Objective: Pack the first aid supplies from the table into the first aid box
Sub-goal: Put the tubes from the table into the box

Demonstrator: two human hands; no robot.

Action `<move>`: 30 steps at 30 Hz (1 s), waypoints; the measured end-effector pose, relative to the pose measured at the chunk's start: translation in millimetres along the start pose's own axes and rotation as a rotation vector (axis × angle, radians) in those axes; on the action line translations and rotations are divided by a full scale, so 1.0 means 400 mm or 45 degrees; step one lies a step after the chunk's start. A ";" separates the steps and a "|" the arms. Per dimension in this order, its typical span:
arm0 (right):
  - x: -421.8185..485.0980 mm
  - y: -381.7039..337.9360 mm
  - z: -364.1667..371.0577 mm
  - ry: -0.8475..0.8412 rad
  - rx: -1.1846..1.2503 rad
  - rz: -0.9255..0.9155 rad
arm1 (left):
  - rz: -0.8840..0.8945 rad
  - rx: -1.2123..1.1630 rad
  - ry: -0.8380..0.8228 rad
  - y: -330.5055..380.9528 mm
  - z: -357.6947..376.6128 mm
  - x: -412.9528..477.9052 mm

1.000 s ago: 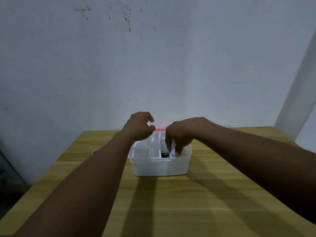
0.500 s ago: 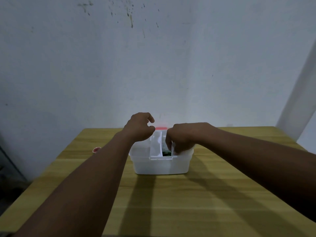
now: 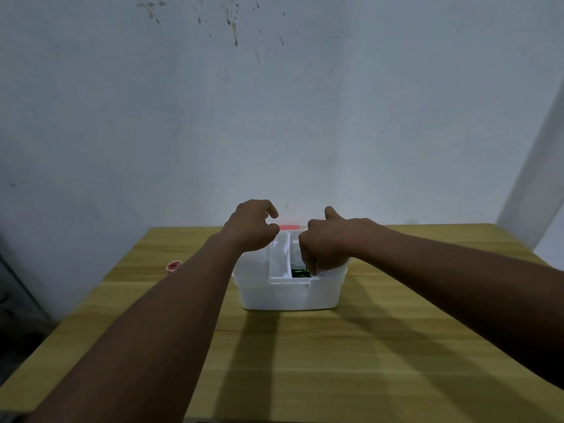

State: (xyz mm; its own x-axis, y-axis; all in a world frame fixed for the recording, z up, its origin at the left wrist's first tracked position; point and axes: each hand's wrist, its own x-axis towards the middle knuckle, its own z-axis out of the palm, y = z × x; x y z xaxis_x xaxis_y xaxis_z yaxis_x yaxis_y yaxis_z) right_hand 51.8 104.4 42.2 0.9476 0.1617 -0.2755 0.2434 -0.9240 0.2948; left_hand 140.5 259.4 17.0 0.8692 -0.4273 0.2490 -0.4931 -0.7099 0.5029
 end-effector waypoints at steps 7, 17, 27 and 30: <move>-0.033 0.022 -0.028 0.022 0.096 -0.038 | -0.010 -0.005 -0.004 -0.010 0.001 0.005; -0.055 0.046 -0.024 0.050 0.333 0.078 | 0.019 -0.009 -0.022 0.018 0.031 0.018; -0.093 0.046 -0.007 -0.034 0.175 0.046 | -0.005 -0.033 -0.030 0.008 0.027 0.006; -0.119 0.041 -0.053 -0.033 0.095 0.036 | -0.008 -0.035 -0.029 0.011 0.029 0.006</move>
State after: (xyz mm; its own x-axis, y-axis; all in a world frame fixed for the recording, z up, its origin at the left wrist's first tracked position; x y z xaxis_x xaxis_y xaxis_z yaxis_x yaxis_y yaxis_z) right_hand 15.1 89.0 79.7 0.9480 0.1271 -0.2916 0.1995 -0.9516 0.2339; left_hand 139.9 248.8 10.0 0.8709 -0.4358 0.2270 -0.4862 -0.6971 0.5270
